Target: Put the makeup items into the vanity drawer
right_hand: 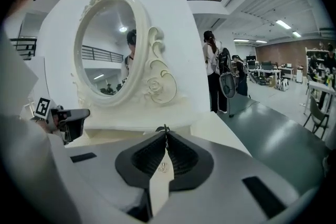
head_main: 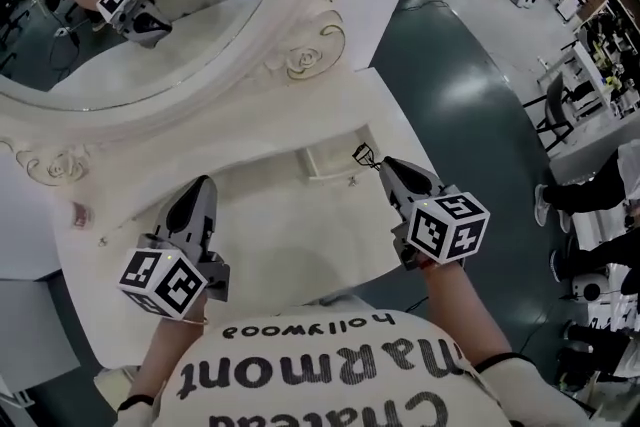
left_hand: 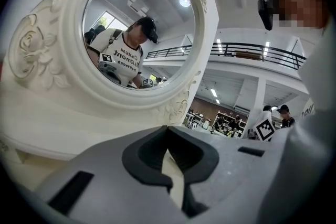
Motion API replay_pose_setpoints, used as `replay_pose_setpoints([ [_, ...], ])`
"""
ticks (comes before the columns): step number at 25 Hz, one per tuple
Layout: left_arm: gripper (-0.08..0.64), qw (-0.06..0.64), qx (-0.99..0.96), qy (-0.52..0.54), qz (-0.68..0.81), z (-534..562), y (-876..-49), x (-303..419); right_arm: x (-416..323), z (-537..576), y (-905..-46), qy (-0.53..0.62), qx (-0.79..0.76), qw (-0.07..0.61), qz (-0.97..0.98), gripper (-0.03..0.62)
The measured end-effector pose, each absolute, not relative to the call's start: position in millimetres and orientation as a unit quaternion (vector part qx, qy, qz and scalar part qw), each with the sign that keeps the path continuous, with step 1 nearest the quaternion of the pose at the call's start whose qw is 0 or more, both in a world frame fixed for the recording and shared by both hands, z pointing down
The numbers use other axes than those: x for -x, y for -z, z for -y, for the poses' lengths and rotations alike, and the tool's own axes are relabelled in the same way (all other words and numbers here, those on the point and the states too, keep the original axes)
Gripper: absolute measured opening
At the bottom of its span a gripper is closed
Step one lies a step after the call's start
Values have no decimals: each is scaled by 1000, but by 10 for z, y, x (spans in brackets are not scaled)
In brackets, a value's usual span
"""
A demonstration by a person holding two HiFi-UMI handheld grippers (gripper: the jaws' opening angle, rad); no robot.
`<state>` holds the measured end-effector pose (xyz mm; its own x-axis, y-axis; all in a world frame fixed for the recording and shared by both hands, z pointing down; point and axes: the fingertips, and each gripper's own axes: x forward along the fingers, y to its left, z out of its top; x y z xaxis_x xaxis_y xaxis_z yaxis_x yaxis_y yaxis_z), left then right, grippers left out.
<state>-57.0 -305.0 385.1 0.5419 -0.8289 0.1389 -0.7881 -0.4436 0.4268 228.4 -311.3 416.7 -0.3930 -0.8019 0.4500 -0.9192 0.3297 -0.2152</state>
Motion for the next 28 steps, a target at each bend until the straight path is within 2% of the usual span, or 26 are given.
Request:
replay_pose_setpoints([
  [10, 8, 230, -842, 54, 485, 3027, -3885, 692, -2068, 3345, -4329, -220, -476, 238, 818, 37],
  [23, 8, 252, -822, 69, 506, 2919, -4044, 950, -1753, 3517, -4600, -121, -366, 426, 818, 37],
  [28, 8, 252, -815, 75, 517, 2874, -4079, 1045, -1669, 3531, -4737, -113, -343, 452, 816, 37],
])
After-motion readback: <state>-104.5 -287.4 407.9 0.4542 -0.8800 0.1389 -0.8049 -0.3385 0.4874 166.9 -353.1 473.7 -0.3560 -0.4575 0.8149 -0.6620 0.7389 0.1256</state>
